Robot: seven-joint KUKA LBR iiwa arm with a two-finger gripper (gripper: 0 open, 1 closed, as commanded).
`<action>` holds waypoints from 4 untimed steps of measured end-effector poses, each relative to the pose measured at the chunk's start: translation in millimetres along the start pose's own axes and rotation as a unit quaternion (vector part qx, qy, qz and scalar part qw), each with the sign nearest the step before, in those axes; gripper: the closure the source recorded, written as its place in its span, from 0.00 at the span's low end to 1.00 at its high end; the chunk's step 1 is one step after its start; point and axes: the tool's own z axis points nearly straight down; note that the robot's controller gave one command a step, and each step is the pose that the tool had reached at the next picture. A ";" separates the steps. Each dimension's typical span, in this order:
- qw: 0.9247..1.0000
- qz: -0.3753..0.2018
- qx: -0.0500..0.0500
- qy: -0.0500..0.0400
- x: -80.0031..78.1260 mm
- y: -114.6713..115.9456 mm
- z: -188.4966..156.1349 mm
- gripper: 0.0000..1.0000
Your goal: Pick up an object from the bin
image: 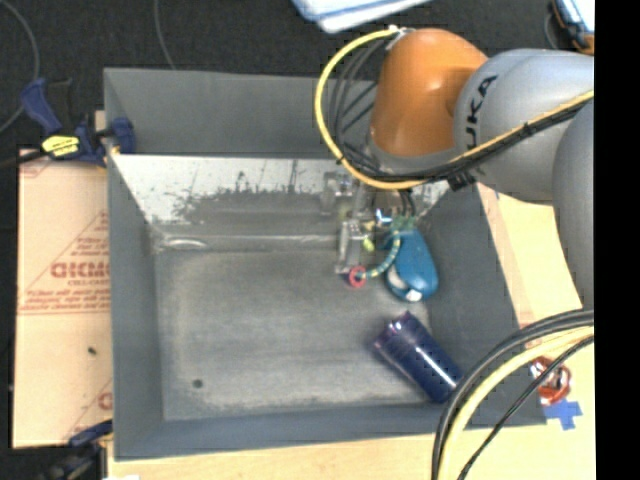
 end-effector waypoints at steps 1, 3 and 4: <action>1.000 0.000 0.000 -0.004 -1.2 0.0 -5.5 0.00; 0.999 0.047 0.000 -0.005 11.9 -53.9 28.6 0.00; 0.998 0.066 0.000 -0.002 18.7 -97.5 59.9 0.00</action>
Offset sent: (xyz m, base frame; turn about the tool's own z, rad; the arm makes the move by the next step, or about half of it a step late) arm -0.0061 -0.0495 -0.0255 0.1388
